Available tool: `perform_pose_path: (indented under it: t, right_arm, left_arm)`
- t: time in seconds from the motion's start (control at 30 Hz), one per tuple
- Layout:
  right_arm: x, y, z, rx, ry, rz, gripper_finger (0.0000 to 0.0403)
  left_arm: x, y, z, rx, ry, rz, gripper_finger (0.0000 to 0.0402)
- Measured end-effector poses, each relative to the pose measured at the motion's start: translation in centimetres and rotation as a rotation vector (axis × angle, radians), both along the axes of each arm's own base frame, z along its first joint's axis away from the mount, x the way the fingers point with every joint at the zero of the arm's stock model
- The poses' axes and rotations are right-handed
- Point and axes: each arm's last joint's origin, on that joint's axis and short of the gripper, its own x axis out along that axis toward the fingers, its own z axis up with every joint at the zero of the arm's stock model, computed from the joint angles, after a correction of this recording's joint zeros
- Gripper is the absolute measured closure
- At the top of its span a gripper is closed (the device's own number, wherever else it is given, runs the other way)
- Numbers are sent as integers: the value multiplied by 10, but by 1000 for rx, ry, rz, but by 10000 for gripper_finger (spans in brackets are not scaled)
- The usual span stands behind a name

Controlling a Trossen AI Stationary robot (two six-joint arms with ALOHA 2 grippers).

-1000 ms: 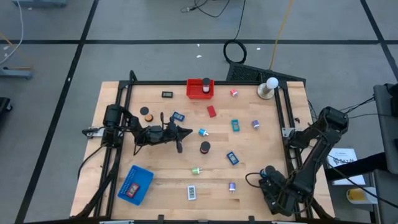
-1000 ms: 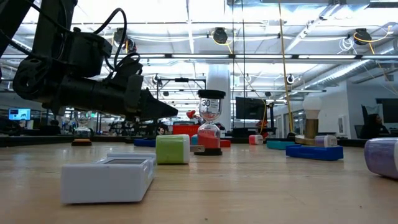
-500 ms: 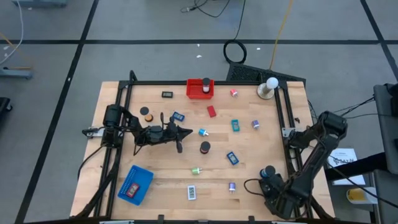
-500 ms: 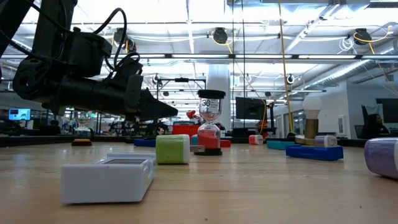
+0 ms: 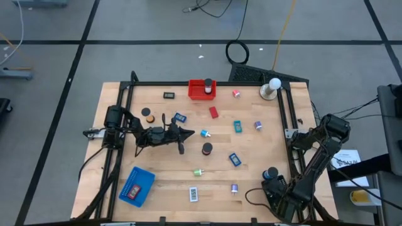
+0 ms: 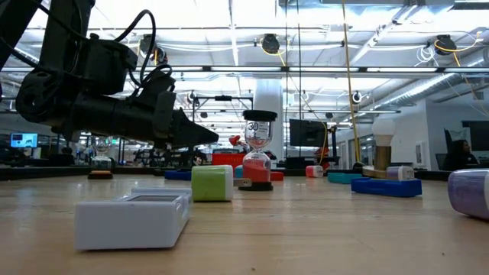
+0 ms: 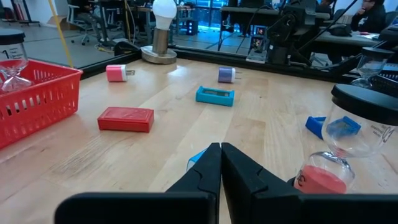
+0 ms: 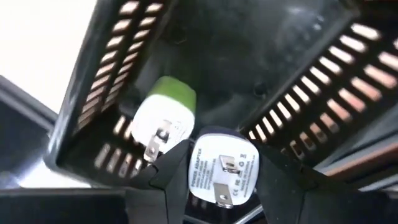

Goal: Pick & Place Office items
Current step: Put the middle dark blue charger adapter into the black bin

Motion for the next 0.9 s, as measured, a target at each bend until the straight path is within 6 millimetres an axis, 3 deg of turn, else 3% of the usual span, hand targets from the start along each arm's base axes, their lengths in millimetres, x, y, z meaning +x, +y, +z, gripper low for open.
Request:
perform_pose_path:
  t: [0.23, 0.67, 0.9]
  right_arm:
    - [0, 0, 0, 70, -66, 341, 267]
    - [0, -1, 0, 156, -154, 819, 266]
    - [-1, -1, 0, 181, -181, 971, 266]
  left_arm:
    - [0, 0, 0, 1, 1, -2, 397]
    - [0, 0, 0, 2, 1, 0, 389]
    - [0, 0, -1, 4, 7, 0, 395]
